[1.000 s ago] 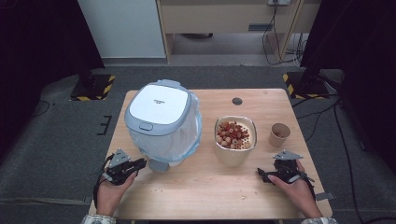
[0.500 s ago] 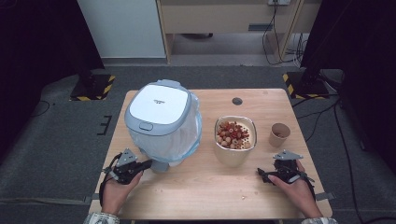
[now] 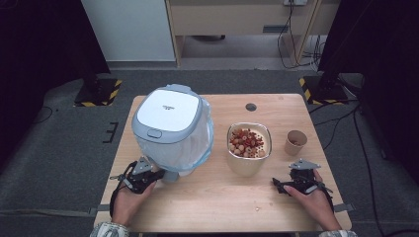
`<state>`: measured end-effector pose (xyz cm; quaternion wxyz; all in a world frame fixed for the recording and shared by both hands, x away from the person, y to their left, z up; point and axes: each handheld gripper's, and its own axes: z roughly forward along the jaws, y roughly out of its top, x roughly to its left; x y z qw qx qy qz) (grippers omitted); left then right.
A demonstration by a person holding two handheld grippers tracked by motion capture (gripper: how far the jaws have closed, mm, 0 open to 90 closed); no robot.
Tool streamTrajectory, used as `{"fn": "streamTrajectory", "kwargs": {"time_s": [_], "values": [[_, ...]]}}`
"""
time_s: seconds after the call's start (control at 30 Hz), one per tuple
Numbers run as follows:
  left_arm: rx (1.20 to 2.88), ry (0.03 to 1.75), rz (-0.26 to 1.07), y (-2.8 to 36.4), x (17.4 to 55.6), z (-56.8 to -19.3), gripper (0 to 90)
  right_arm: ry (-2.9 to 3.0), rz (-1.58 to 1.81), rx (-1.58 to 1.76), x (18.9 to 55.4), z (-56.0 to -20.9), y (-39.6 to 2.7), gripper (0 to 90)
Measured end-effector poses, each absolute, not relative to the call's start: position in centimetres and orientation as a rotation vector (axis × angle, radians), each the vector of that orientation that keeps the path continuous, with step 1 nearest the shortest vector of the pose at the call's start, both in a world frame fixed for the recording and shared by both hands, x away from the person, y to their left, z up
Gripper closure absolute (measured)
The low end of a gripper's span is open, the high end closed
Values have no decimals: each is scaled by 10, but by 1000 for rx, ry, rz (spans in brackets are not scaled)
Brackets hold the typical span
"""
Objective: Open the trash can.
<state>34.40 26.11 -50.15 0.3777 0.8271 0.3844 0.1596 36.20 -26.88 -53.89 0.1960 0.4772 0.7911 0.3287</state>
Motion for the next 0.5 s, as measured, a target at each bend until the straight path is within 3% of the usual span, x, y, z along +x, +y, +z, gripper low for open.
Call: {"fn": "streamTrajectory", "kwargs": {"time_s": [0.5], "values": [[2108, 1038, 405, 258, 343, -505, 900, 2215, 921, 1341, 361, -539, -269, 20]]}}
